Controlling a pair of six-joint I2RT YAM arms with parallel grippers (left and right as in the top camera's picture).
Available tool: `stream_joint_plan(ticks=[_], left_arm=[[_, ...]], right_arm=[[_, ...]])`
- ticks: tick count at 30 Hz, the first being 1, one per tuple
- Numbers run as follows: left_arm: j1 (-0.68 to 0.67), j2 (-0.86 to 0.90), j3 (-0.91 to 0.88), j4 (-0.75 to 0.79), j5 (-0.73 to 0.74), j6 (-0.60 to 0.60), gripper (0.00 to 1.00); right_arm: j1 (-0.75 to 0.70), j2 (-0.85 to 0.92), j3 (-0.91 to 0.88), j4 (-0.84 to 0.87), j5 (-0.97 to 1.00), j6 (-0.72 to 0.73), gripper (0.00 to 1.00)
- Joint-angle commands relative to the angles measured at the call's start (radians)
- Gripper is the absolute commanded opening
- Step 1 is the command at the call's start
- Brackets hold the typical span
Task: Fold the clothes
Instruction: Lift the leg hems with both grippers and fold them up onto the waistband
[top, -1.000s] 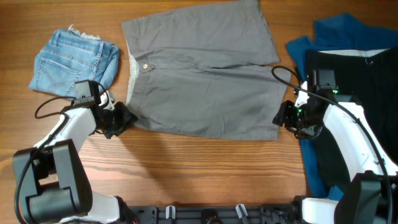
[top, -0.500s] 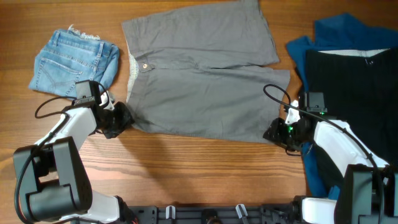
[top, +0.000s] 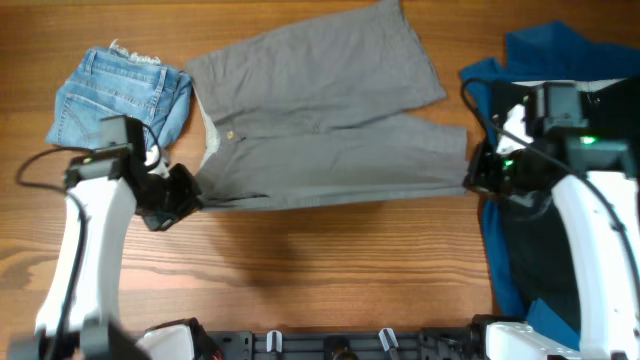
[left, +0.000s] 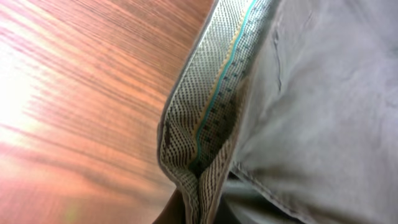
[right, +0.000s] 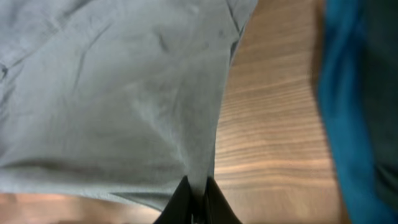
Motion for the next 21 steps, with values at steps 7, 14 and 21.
stream_joint_plan(ticks=[7, 14, 21], left_arm=[[0.010, -0.342, 0.169, -0.233, -0.181, 0.011, 0.04], [0.010, -0.327, 0.169, -0.269, -0.229, 0.012, 0.04], [-0.016, -0.105, 0.155, -0.134, -0.230, 0.012, 0.04]], right_arm=[[-0.011, -0.018, 0.399, -0.131, 0.182, -0.025, 0.04], [-0.011, 0.088, 0.398, -0.021, 0.195, -0.047, 0.04], [-0.010, 0.281, 0.396, 0.243, 0.195, -0.063, 0.04]])
